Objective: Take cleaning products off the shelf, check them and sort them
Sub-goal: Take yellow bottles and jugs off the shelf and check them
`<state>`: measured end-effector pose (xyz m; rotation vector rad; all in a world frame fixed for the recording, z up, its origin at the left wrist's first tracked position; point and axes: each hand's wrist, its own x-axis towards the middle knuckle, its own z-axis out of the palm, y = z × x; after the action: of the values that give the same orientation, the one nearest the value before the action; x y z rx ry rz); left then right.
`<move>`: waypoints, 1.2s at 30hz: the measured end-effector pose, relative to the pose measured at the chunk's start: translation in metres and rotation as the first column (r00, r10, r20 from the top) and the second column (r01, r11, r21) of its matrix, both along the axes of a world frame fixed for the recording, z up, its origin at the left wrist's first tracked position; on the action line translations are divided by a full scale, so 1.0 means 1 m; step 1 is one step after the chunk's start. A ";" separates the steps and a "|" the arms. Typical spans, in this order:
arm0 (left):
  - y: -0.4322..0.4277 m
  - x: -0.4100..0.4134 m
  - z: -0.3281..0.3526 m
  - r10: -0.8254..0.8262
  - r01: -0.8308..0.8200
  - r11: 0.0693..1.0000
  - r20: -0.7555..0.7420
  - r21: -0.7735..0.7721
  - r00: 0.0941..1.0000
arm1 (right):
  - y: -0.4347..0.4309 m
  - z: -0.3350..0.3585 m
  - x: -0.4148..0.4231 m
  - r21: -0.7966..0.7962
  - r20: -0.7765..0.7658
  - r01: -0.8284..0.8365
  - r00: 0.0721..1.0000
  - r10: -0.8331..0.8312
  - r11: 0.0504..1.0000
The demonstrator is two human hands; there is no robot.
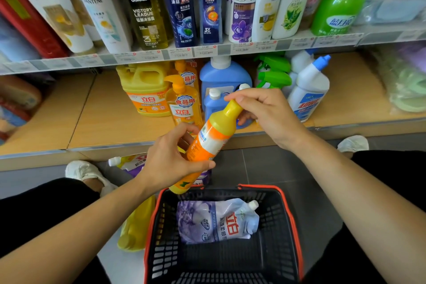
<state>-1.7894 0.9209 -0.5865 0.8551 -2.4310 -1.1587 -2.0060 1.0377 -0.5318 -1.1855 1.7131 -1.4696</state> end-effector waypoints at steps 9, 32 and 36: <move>0.002 -0.001 0.000 -0.089 0.121 0.947 -0.119 0.296 0.989 | 0.007 0.012 -0.008 -0.040 0.084 -0.248 0.964 0.251 0.968; 0.005 -0.005 0.004 -0.193 0.301 0.706 -0.235 0.641 0.953 | 0.014 0.018 -0.020 0.032 0.104 -0.336 0.938 0.331 0.941; 0.006 -0.005 0.007 -0.204 0.325 0.644 -0.254 0.693 0.945 | 0.011 0.017 -0.016 0.014 0.178 -0.287 0.944 0.280 0.958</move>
<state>-1.7942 0.9272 -0.5790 0.5456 -1.9703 -2.3073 -2.0222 1.0489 -0.5150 -1.1885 1.3842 -1.3150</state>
